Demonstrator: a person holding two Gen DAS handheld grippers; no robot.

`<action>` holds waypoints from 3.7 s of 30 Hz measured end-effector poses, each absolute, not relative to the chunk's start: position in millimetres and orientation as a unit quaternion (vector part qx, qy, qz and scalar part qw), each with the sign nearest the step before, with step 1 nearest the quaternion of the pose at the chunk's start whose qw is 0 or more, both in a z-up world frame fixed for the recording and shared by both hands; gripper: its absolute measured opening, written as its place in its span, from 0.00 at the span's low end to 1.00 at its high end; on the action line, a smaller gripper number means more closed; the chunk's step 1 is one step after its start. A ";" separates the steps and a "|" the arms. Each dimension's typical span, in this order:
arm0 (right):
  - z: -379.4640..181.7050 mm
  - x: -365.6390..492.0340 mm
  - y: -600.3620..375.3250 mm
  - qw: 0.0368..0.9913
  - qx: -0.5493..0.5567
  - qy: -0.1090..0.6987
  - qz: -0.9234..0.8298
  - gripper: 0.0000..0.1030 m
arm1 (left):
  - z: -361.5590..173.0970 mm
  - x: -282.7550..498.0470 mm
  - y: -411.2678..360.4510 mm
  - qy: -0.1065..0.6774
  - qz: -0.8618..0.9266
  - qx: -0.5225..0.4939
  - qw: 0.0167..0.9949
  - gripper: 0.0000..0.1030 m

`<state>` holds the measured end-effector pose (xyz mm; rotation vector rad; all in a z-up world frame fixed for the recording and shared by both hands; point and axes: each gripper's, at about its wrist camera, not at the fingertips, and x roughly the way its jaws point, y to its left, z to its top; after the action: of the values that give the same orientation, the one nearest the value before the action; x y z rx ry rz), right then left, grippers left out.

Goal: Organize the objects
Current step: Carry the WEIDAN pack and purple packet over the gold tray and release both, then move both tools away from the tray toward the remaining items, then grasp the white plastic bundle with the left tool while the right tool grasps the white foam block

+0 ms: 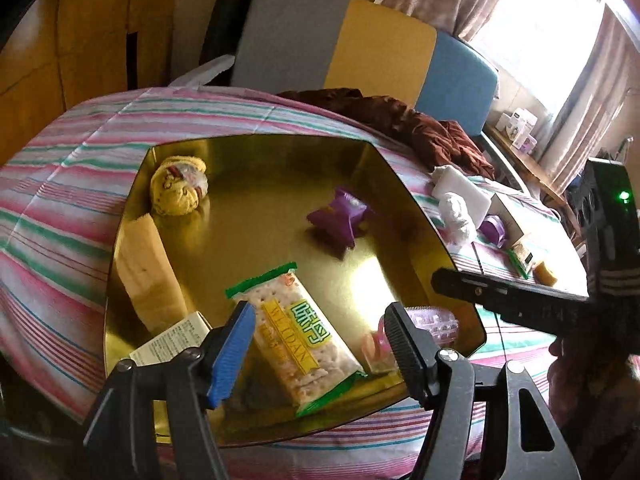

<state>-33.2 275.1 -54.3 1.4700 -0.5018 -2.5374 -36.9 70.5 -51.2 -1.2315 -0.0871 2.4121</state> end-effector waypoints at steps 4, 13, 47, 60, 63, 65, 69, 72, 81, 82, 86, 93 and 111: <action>-49.1 -27.6 269.5 0.078 0.487 -0.159 -0.855 0.46 | -41.4 -34.6 71.4 -0.025 0.877 -0.432 0.209 0.69; -35.1 -12.4 257.5 0.066 0.465 -0.124 -0.874 0.48 | -13.8 -20.1 76.5 0.005 0.903 -0.378 0.204 0.75; -35.7 15.6 288.8 0.000 0.454 -0.101 -0.885 0.49 | -1.2 10.2 100.5 0.084 0.924 -0.319 0.193 0.82; -32.1 19.5 343.4 -0.053 0.456 -0.095 -0.883 0.49 | -7.8 14.8 122.0 0.114 0.915 -0.326 0.211 0.83; -31.0 18.9 358.3 -0.066 0.458 -0.091 -0.882 0.49 | -8.9 14.5 125.5 0.118 0.913 -0.328 0.214 0.83; -30.3 18.0 370.8 -0.072 0.460 -0.096 -0.880 0.49 | -10.5 13.5 127.1 0.119 0.910 -0.331 0.217 0.83; -29.9 15.8 398.0 -0.099 0.463 -0.093 -0.876 0.49 | -12.2 12.0 133.2 0.120 0.906 -0.337 0.228 0.83; -31.6 16.3 420.7 -0.119 0.467 -0.092 -0.871 0.49 | -11.0 9.7 140.1 0.122 0.903 -0.338 0.238 0.83; -52.6 32.1 497.7 -0.187 0.460 -0.162 -0.853 0.49 | -9.0 -1.5 169.4 0.127 0.890 -0.347 0.267 0.83; -56.2 34.5 502.3 -0.188 0.461 -0.176 -0.849 0.49 | -8.2 -3.5 174.5 0.129 0.889 -0.347 0.270 0.83; -58.1 36.6 508.4 -0.186 0.460 -0.195 -0.846 0.49 | -8.7 -15.9 194.4 0.126 0.880 -0.361 0.283 0.83; -54.8 36.5 505.4 -0.170 0.453 -0.200 -0.852 0.49 | -11.8 -45.1 238.0 0.105 0.857 -0.397 0.312 0.83; -55.8 29.5 496.8 -0.152 0.460 -0.178 -0.857 0.49 | -70.0 -128.6 329.3 0.105 0.821 -0.482 0.288 0.76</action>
<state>29.5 496.8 -55.8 1.6035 -0.6215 -2.9871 -128.6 329.3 -70.0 -1.2867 0.2803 2.1914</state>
